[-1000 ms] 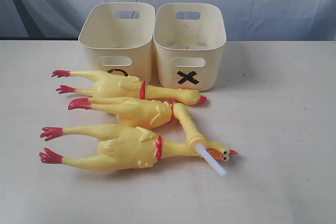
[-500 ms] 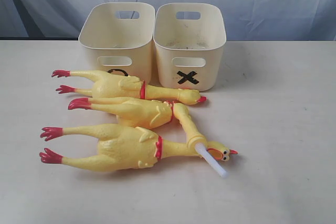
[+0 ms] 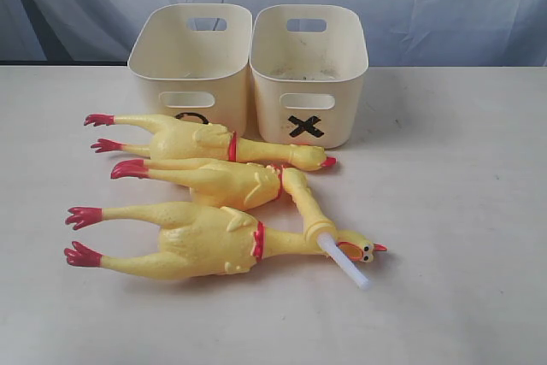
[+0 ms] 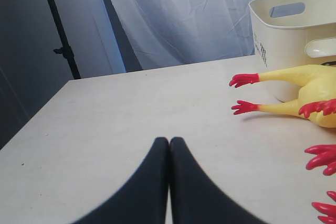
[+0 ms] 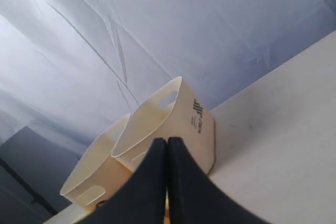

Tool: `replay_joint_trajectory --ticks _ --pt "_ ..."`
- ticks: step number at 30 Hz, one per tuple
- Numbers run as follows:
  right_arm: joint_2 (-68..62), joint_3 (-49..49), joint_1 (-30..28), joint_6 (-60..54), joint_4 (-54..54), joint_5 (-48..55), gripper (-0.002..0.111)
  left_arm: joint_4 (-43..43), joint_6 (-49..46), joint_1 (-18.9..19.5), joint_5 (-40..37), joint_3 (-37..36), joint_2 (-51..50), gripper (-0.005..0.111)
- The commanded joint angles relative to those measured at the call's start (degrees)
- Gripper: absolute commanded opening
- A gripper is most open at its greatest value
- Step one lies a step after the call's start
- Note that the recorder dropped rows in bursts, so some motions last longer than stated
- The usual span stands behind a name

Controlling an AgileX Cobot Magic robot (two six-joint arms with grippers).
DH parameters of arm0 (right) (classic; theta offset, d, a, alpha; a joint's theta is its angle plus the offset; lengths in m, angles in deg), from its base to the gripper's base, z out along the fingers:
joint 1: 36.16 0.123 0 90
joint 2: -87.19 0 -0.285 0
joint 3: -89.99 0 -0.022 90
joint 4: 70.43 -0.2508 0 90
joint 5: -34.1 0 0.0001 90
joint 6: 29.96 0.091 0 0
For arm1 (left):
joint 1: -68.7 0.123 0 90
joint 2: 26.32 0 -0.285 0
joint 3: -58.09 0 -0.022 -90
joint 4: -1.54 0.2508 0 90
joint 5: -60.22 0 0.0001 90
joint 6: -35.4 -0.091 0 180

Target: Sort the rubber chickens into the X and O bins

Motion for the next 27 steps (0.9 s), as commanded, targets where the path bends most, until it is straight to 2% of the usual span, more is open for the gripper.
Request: replay_joint_trajectory --ticks 1,6,12,16,24,27 --pt "0.35 1.39 -0.27 -0.30 -4.72 7.42 -0.001 0.22 0.23 0.16 0.37 -0.29 0.21 0.000" --pt "0.02 8.26 -0.27 -3.90 -1.58 15.92 -0.001 0.22 0.23 0.16 0.37 -0.29 0.21 0.000" --pt "-12.58 19.29 0.50 -4.00 15.99 25.17 -0.001 0.22 0.23 0.16 0.37 -0.29 0.21 0.000" --pt "-22.72 26.28 2.84 -7.70 18.30 33.49 -0.001 0.22 0.23 0.16 0.37 -0.29 0.21 0.000" --pt "-37.39 35.09 6.38 -7.97 26.64 40.86 -0.001 0.22 0.23 0.16 0.37 -0.29 0.21 0.000" --pt "-42.13 37.33 8.22 -7.98 26.68 42.05 -0.001 0.22 0.23 0.16 0.37 -0.29 0.21 0.000"
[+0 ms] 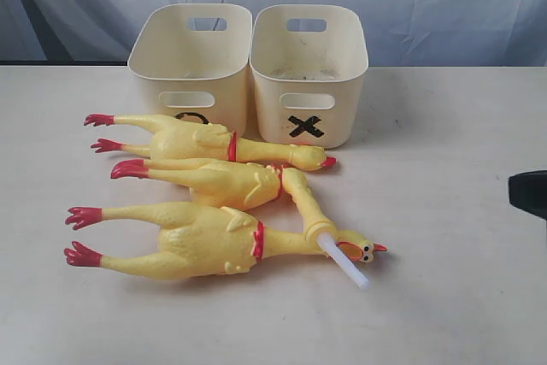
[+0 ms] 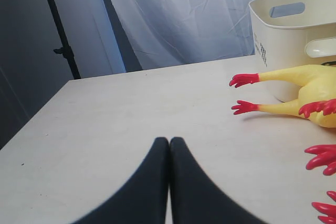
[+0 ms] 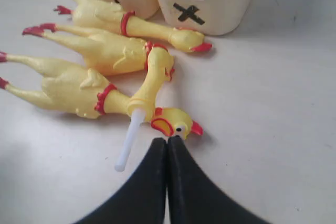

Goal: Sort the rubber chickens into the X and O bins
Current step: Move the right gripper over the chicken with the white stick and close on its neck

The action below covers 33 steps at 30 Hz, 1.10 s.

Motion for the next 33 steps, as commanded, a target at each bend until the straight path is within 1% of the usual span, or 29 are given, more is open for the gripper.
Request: replay_joint_trajectory --ticks 1,8,14,21,27,33 --pt "-7.15 3.77 2.94 -0.28 1.37 2.22 -0.001 0.22 0.23 0.16 0.37 -0.29 0.21 0.000" --pt "-19.36 7.99 6.74 -0.28 1.35 5.60 -0.001 0.22 0.23 0.16 0.37 -0.29 0.21 0.000" --pt "-28.76 10.05 9.75 -0.28 -0.29 4.66 -0.001 0.22 0.23 0.16 0.37 -0.29 0.21 0.000" --pt "-37.00 11.48 12.46 -0.78 -2.10 -0.65 -0.001 0.22 0.23 0.16 0.37 -0.29 0.21 0.000" --pt "-42.59 11.78 13.85 -2.51 -2.67 -7.79 -0.001 0.22 0.23 0.16 0.37 -0.29 0.21 0.000" --pt "-47.24 12.37 13.85 -7.82 -8.33 -13.79 -0.001 0.22 0.23 0.16 0.37 -0.29 0.21 0.000"
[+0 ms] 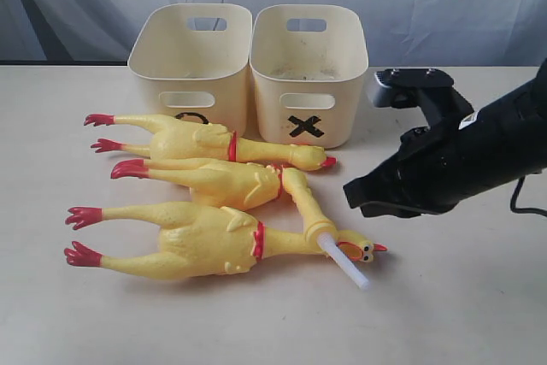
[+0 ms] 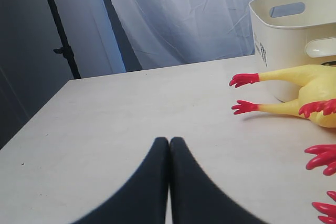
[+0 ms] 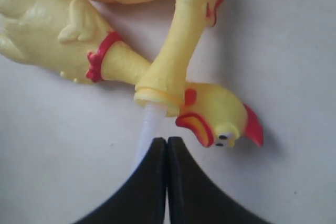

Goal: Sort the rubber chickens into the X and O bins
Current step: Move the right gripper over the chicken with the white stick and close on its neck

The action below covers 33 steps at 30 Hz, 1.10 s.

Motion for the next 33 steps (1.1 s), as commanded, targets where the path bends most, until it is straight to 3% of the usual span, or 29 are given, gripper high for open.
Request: replay_joint_trajectory --ticks 1,9,16,18,33 --pt "-3.47 1.66 0.16 -4.53 -4.39 -3.84 -0.001 0.22 0.23 0.16 0.37 -0.29 0.21 0.000" --pt "-10.44 8.64 0.16 -6.93 -7.80 -3.84 0.003 0.22 0.23 0.16 0.37 -0.29 0.21 0.000" --pt "-15.89 14.25 0.16 -6.93 -7.80 -3.69 0.054 0.22 0.23 0.16 0.37 -0.29 0.21 0.000" --pt "-17.30 15.53 0.16 -6.93 -7.80 -2.98 0.063 0.22 0.23 0.16 0.63 -0.29 0.21 0.000" --pt "-26.01 16.14 2.70 -6.93 -8.46 -4.10 0.063 3.61 0.23 0.16 0.85 -0.29 0.21 0.000"
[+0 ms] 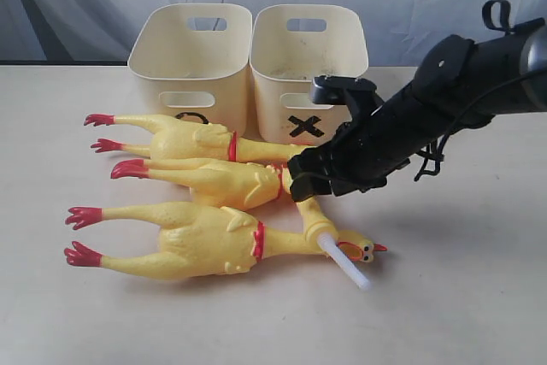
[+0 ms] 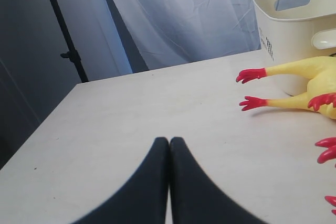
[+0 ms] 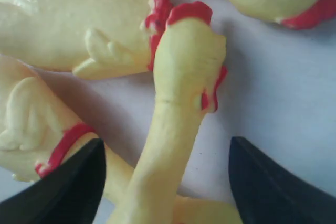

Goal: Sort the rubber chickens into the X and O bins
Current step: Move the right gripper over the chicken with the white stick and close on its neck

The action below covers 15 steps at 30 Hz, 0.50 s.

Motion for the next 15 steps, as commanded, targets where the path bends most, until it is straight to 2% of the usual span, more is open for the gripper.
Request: replay_joint_trajectory --ticks 1,5,15 --pt "-1.27 0.44 2.49 -0.37 -0.27 -1.99 0.063 0.39 0.23 0.16 0.74 -0.29 0.21 0.000" --pt "-1.98 0.55 4.34 -0.37 -0.07 -4.78 0.063 0.39 0.23 0.16 0.74 -0.29 0.21 0.000" --pt "-1.98 0.55 4.55 1.84 2.31 -6.94 0.063 0.39 0.23 0.16 0.74 -0.29 0.21 0.000"
